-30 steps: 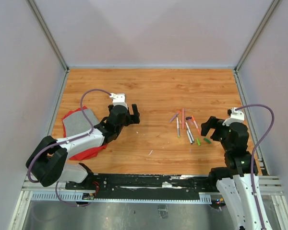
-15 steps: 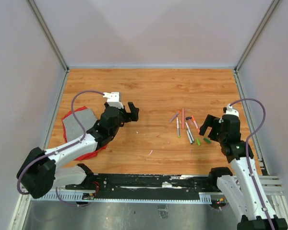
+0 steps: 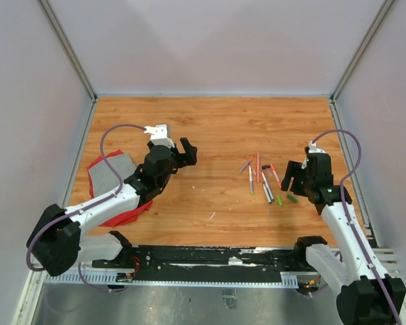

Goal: Insert the pens into the pen caps
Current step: Pick up the pen from the center of the board.

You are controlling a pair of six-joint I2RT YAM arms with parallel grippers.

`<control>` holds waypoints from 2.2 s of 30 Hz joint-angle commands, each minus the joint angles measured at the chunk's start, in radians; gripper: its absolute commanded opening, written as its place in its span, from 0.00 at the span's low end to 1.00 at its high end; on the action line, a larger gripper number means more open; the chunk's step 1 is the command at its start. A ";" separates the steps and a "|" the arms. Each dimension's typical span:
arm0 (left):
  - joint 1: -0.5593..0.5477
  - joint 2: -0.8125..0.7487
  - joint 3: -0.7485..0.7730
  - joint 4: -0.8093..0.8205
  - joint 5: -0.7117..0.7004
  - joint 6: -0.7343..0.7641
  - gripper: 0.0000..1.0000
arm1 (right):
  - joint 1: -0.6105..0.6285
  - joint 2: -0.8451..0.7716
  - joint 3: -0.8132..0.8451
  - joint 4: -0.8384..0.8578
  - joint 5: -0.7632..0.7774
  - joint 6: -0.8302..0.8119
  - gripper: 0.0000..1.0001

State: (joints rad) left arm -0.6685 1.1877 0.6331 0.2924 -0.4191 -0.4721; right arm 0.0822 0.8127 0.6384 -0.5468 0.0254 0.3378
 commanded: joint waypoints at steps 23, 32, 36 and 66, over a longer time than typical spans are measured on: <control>-0.055 0.265 0.036 0.175 0.195 0.112 0.97 | 0.213 0.632 0.333 0.149 -0.141 -0.056 0.46; -0.056 0.250 0.028 0.175 0.190 0.122 0.96 | 0.237 0.807 0.417 0.173 -0.129 -0.034 0.34; -0.056 0.254 0.028 0.178 0.199 0.124 0.96 | 0.240 0.856 0.445 0.164 -0.112 -0.033 0.32; -0.056 0.268 0.033 0.182 0.201 0.131 0.96 | 0.241 1.005 0.492 0.146 -0.067 -0.041 0.29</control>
State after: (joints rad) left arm -0.7174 1.4467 0.6407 0.4404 -0.2218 -0.3595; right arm 0.3080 1.7905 1.1141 -0.3866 -0.0483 0.2951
